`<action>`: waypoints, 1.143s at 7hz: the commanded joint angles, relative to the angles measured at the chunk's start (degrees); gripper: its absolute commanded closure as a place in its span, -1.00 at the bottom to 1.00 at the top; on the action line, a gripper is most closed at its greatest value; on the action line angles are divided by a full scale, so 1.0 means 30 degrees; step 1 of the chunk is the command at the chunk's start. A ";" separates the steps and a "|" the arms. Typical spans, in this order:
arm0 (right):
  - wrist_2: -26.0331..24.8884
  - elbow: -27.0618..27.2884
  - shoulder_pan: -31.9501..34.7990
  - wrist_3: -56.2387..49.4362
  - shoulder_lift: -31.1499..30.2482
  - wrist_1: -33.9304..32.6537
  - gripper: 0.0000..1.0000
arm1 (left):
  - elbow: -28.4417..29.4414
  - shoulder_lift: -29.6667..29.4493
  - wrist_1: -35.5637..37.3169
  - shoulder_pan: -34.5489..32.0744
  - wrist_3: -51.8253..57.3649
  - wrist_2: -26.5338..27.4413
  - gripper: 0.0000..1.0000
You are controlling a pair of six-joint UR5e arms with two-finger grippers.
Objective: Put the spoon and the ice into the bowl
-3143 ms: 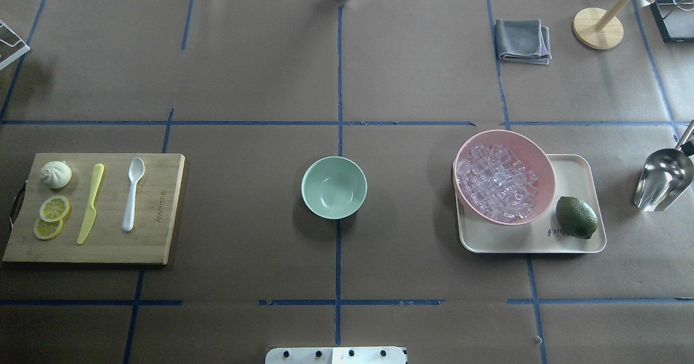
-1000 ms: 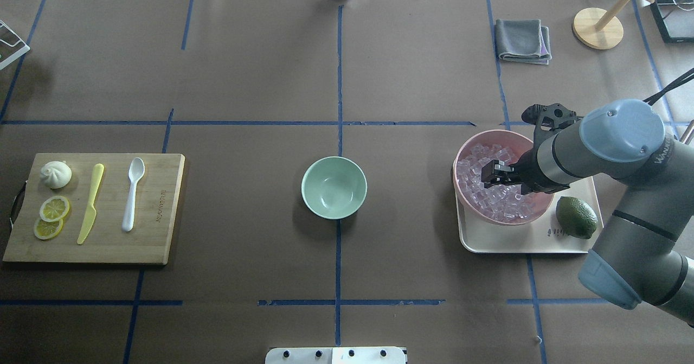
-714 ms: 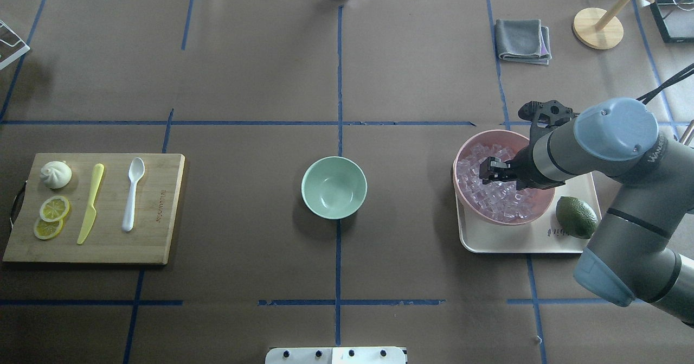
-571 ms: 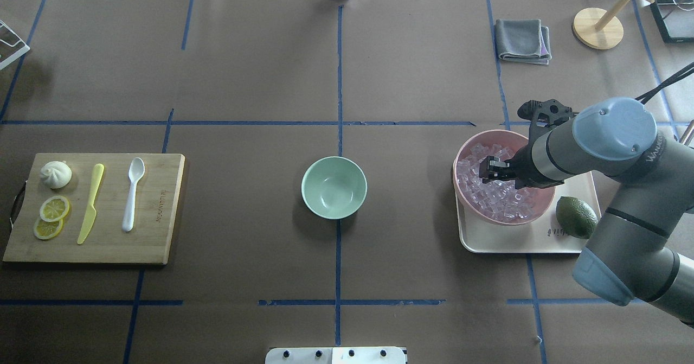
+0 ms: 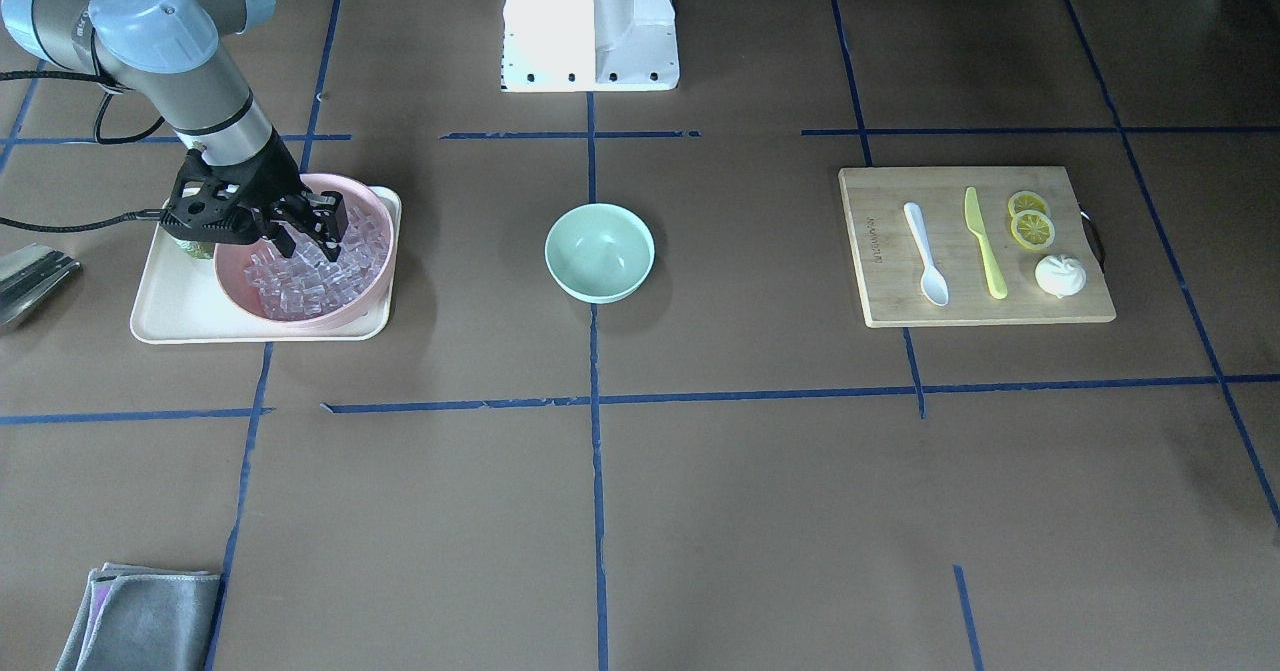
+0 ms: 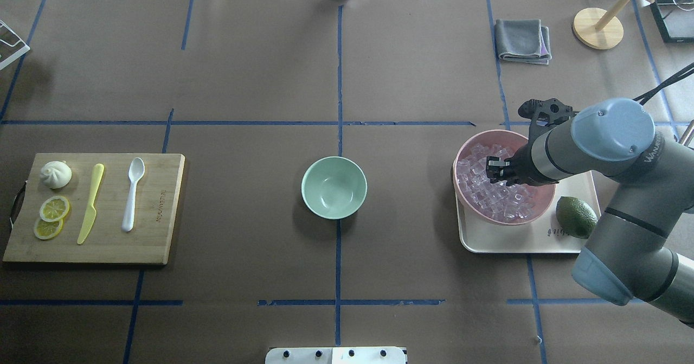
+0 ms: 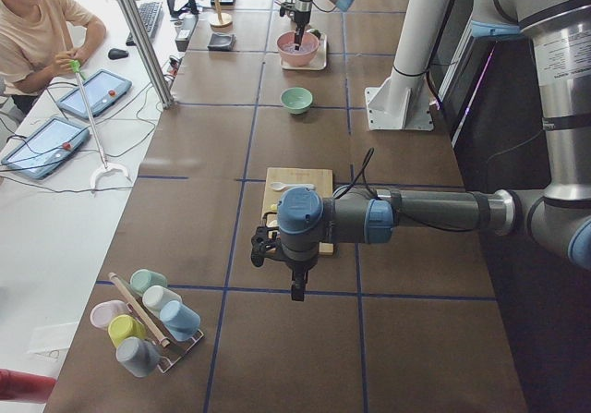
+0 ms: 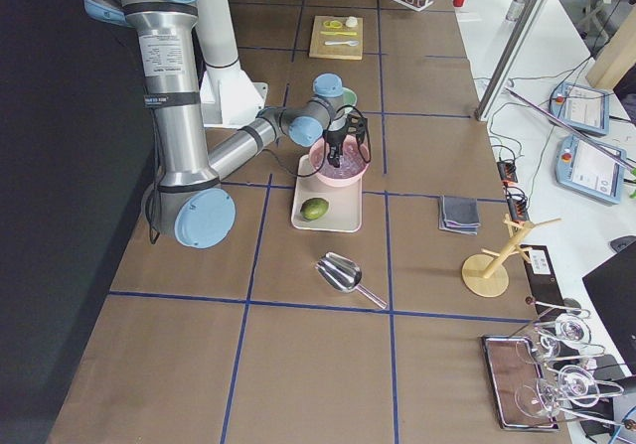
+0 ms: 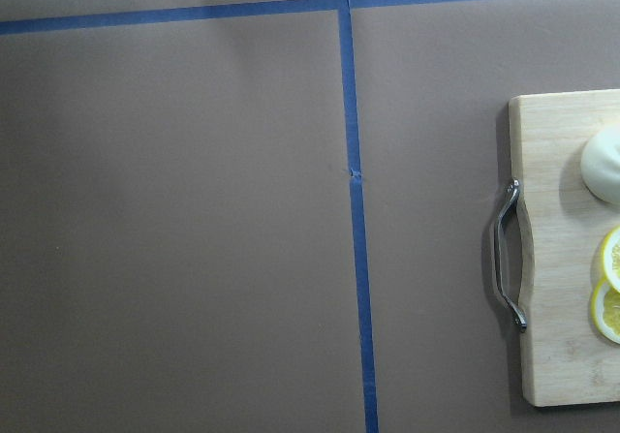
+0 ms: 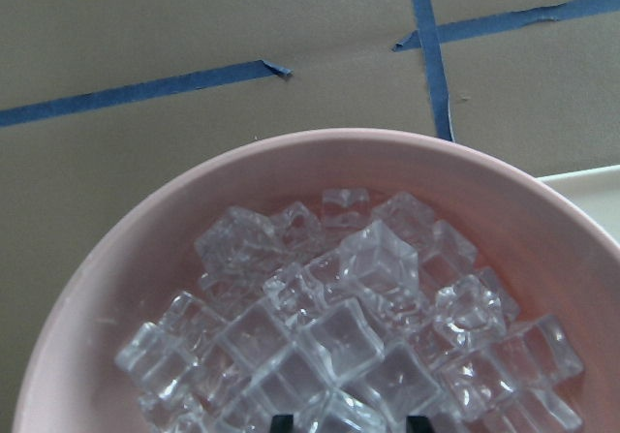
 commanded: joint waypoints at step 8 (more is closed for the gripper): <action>-0.2117 -0.3120 -0.3557 0.6370 0.9482 -0.2319 1.00 | 0.0004 0.0010 0.0000 0.0000 0.0000 -0.0029 -1.00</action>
